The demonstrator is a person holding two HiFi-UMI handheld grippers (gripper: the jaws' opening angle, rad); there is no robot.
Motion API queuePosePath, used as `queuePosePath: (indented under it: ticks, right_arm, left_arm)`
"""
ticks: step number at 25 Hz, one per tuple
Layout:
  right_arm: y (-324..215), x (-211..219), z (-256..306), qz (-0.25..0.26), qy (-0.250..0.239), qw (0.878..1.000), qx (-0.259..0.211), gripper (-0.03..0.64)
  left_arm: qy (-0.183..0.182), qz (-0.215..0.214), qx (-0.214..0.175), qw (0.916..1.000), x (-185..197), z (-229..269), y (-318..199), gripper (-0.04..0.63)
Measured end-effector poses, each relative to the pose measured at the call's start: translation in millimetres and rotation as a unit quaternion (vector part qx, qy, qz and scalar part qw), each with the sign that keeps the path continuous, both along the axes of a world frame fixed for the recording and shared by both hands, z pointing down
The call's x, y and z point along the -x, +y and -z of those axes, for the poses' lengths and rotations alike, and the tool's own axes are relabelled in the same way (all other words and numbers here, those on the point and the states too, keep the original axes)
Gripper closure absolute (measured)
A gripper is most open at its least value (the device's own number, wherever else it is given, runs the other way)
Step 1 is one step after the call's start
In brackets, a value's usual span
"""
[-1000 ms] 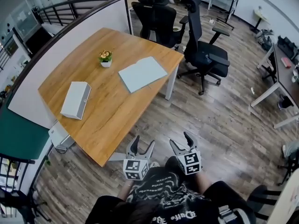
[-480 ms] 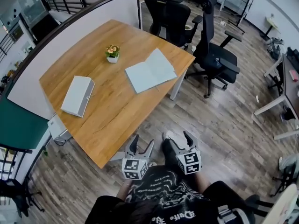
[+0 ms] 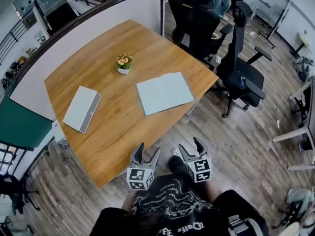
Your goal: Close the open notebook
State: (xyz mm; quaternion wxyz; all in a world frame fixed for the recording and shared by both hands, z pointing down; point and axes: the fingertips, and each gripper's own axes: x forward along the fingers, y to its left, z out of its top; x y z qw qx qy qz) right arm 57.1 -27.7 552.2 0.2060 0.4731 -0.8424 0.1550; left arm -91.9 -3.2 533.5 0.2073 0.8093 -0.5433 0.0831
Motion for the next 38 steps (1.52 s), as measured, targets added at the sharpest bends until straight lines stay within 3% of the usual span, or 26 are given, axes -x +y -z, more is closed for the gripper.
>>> queuePosePath:
  ticks: [6,10,13,23,27,29,34,38]
  right_arm:
    - [-72.4,-16.9,-3.6,0.038,-0.009,0.999,0.004,0.330]
    - [-113.0,-29.6,-6.8,0.059,-0.018,0.998,0.004,0.334]
    - [-138.2,-40.4,-8.2,0.065,-0.023,0.998,0.003,0.339]
    - [-160.5,-51.4,-22.3,0.073,-0.023,0.997,0.027,0.344]
    - [-169.1,-57.8,-25.3,0.040,-0.018,0.998,0.038,0.355]
    - [-180.4,-63.9,-25.2,0.002,-0.033,0.998,0.047,0.414]
    - [-223.3,-76.2,-30.4,-0.088,-0.048,0.992,0.075,0.417]
    - [-252.9,-70.1,-35.9,-0.121,-0.052,0.987,0.093,0.397]
  left_arm:
    - [-0.007,0.033,0.001,0.9994,-23.0,0.8,-62.7,0.279]
    - [-0.042,0.053,0.015,0.9976,-38.6,-9.8,-96.5,0.281]
    - [-0.042,0.064,0.012,0.9970,-50.8,-9.2,-118.2,0.279]
    - [-0.048,0.063,0.008,0.9968,-67.5,-13.8,-145.3,0.279]
    - [-0.046,0.060,0.004,0.9971,-61.2,-16.2,-151.3,0.281]
    - [-0.048,0.057,0.005,0.9972,-57.3,-17.9,-154.3,0.279]
    - [-0.050,0.056,0.012,0.9971,-42.5,-10.1,-162.4,0.281]
    - [-0.046,0.067,0.023,0.9964,-28.4,-10.5,-166.0,0.279]
